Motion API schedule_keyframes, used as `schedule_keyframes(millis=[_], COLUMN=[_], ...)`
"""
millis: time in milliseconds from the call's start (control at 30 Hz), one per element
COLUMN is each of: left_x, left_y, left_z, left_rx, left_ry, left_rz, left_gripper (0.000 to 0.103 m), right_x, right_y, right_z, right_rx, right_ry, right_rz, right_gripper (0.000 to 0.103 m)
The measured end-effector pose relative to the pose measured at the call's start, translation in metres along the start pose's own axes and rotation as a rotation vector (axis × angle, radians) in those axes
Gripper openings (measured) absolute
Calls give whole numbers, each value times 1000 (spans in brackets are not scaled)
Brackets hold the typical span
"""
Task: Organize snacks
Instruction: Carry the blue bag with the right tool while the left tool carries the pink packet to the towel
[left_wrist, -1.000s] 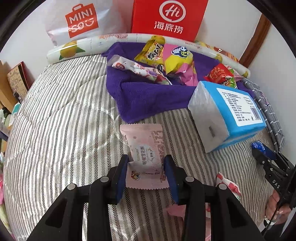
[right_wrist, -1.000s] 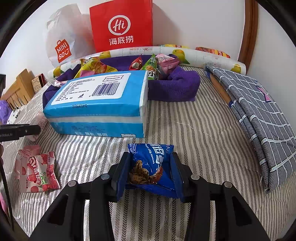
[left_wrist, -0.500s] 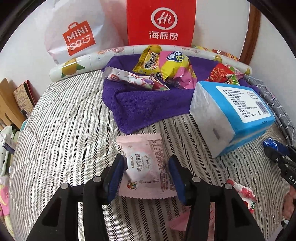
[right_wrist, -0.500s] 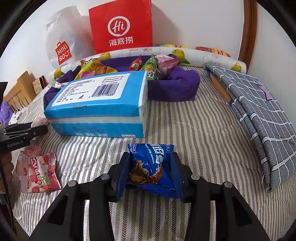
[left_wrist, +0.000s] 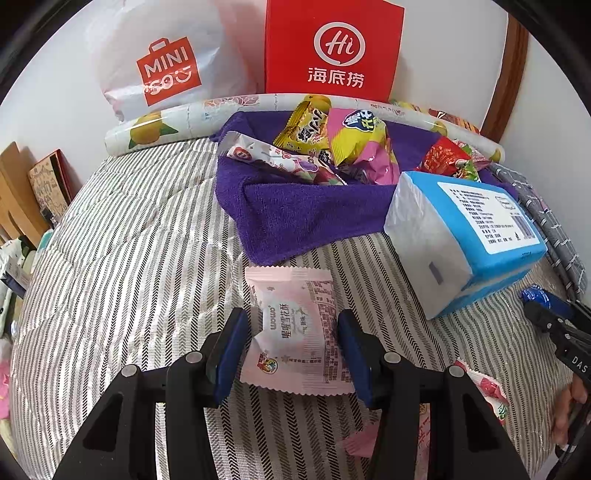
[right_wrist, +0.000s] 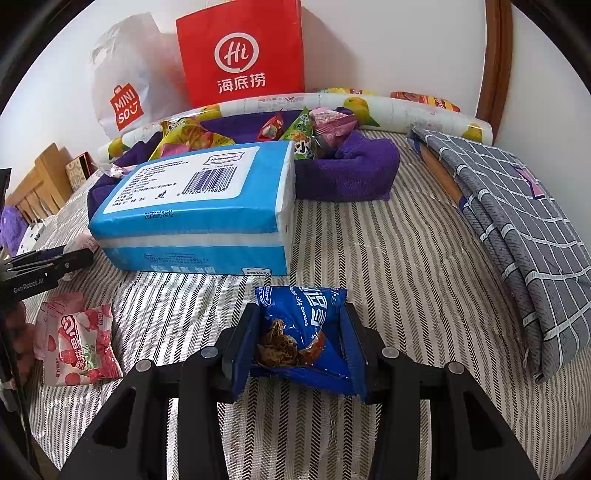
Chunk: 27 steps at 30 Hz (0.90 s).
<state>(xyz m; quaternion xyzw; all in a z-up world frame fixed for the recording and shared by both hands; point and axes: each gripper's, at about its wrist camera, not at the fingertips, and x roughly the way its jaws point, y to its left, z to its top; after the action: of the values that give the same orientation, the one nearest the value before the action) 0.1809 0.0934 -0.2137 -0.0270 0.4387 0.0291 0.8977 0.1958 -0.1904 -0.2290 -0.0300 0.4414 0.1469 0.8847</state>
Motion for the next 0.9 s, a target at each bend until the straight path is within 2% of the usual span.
schedule_keyframes(millis=[100,200,333,367,400,533,633,800,900], left_x=[1,2,2,1,0,-3,-10,-34,-48], left_y=[-4,-3,-7,-6,-4,4,7,4,2], left_z=[0,0,0,-1,-1,0,3,8,17], left_rx=[16,19,32,28,19,-6,-24,-5,-16], left_ry=[4,7,9,8,4,9,22,-16,-28], left_rz=[14,-9,6,5,12,-4,-35,-32,-67], left_gripper=[49,55,55,54,46,37,36,36,36], right_x=[0,0,0,0,0,-2,-3,-14,-28], right_y=[1,3,3,3,3,1,2,12,19], right_z=[0,1,1,1,1,1,2,7,15], right_rx=[-6,-22,-29,-28,-27,-16,-10,-25,-37], right_ry=[4,12,10,9,7,0,-2,-22,-56], right_rz=[-9,-18,-22,-22,-20,-27,-44,-43,-46], right_gripper=[44,44,44,44,44,43,43,43,43])
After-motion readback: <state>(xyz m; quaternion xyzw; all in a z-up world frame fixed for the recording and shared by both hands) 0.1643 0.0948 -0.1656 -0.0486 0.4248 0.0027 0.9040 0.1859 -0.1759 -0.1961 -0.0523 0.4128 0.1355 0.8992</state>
